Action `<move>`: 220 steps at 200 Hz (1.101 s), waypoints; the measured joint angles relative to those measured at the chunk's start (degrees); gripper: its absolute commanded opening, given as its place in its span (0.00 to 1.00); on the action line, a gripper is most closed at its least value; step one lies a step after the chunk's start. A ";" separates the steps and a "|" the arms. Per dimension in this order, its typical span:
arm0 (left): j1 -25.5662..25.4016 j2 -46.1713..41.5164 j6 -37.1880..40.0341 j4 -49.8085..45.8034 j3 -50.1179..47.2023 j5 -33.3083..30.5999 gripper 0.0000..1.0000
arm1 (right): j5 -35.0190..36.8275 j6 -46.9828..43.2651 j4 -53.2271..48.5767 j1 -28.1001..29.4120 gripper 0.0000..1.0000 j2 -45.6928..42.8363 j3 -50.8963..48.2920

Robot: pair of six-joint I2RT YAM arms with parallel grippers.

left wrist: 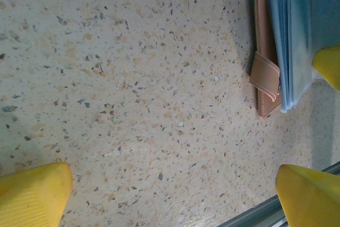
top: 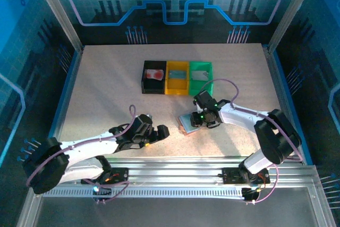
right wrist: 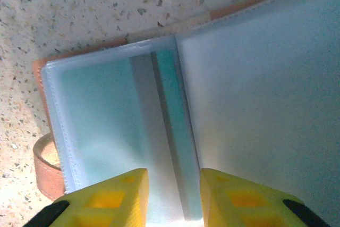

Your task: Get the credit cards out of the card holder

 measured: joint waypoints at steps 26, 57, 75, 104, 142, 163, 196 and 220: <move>-0.09 1.03 0.00 0.44 0.48 0.13 0.99 | -0.24 0.02 1.05 -0.31 0.32 0.20 -1.11; -0.11 1.99 0.02 1.36 0.87 0.44 0.99 | -2.43 0.57 3.34 -0.37 0.30 0.20 -2.78; -0.22 2.29 0.00 1.75 0.90 0.44 0.99 | -4.09 1.57 4.83 -0.15 0.28 0.20 -3.48; -0.52 2.34 0.00 2.34 0.90 0.46 0.99 | -6.51 3.78 7.04 1.22 0.26 0.17 -4.50; -0.61 2.34 0.00 2.38 0.90 0.52 0.99 | -7.76 7.04 7.98 5.03 0.21 -0.57 -5.29; -0.74 2.36 0.00 2.38 0.90 0.79 0.99 | -8.09 8.81 8.02 6.34 0.19 -1.81 -5.75; -0.81 2.89 0.00 2.36 0.92 0.92 0.99 | -8.17 10.32 8.57 7.10 0.17 -3.43 -6.34; -1.05 3.50 0.00 2.12 1.22 0.98 0.99 | -8.76 10.75 9.90 7.13 0.17 -3.63 -7.02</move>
